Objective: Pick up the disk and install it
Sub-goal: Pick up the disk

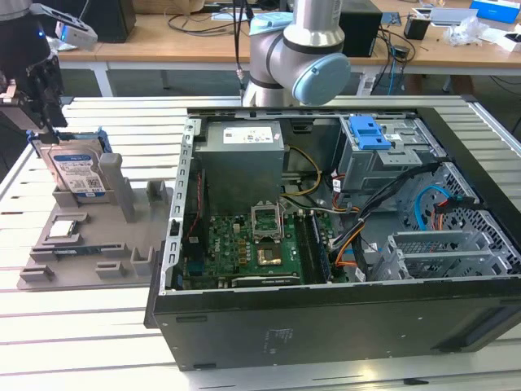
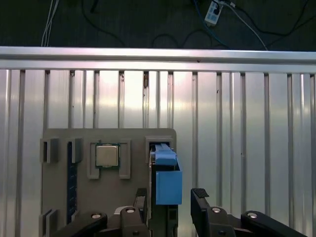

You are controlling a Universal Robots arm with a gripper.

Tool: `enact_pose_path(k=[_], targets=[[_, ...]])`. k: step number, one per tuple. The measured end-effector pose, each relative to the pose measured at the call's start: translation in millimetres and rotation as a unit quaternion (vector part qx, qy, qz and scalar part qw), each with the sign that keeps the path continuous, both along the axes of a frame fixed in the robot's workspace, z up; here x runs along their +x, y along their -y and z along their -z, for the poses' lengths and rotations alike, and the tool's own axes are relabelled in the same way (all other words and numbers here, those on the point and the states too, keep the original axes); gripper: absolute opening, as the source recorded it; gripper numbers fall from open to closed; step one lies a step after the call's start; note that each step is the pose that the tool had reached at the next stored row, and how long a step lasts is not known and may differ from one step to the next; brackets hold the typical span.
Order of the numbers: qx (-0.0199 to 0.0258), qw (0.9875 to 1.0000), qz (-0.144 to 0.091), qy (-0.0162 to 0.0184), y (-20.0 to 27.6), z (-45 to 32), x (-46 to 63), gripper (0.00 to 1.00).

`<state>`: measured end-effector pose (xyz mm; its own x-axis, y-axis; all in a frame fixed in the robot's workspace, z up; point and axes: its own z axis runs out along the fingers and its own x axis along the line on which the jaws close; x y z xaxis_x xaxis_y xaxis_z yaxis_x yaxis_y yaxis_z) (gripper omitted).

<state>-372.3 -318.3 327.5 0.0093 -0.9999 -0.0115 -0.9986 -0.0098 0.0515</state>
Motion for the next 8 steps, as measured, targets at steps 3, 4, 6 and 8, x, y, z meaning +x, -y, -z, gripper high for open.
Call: enact_pose_path(k=[3,4,6,8], targets=[[-0.0003,1.0000,-0.001,0.0000,0.0,9.8,-2.0,0.48],[-0.0003,1.0000,-0.001,0.0000,0.0,12.1,-2.3,0.48],[-0.0004,1.0000,-0.002,0.0000,0.0,15.9,-2.6,0.48],[-0.0004,1.0000,-0.002,0.0000,0.0,20.6,-3.2,0.48]])
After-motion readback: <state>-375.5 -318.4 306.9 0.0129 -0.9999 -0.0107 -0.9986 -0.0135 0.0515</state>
